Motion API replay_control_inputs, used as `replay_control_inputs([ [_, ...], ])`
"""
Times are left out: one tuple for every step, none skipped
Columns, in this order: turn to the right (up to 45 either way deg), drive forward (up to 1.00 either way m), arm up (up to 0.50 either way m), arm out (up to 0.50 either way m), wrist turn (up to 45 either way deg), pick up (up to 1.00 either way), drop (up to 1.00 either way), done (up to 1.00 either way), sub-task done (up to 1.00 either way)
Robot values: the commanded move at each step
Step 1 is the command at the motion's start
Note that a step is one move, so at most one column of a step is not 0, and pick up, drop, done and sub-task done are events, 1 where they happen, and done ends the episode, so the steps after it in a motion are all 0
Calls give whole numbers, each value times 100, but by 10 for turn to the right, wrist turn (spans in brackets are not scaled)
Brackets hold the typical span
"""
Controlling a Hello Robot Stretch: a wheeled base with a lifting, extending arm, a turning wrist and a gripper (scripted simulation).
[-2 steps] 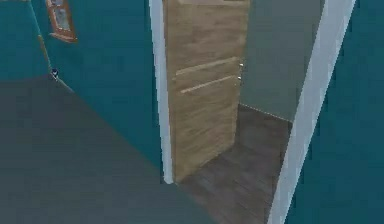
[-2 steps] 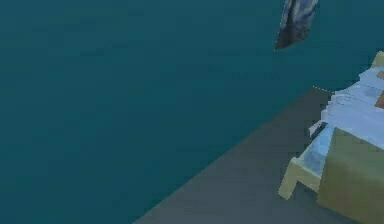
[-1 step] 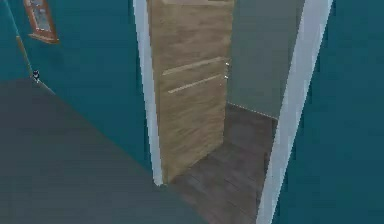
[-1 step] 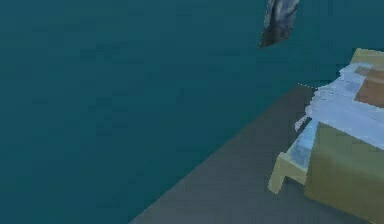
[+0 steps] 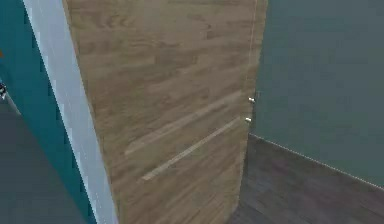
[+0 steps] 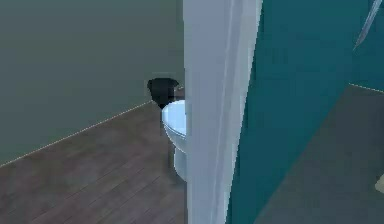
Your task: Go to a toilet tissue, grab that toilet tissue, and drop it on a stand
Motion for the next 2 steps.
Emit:
replay_control_inputs([
  [450,0,0,0,0,0,0,0,0],
  [0,30,0,0,0,0,0,0,0],
])
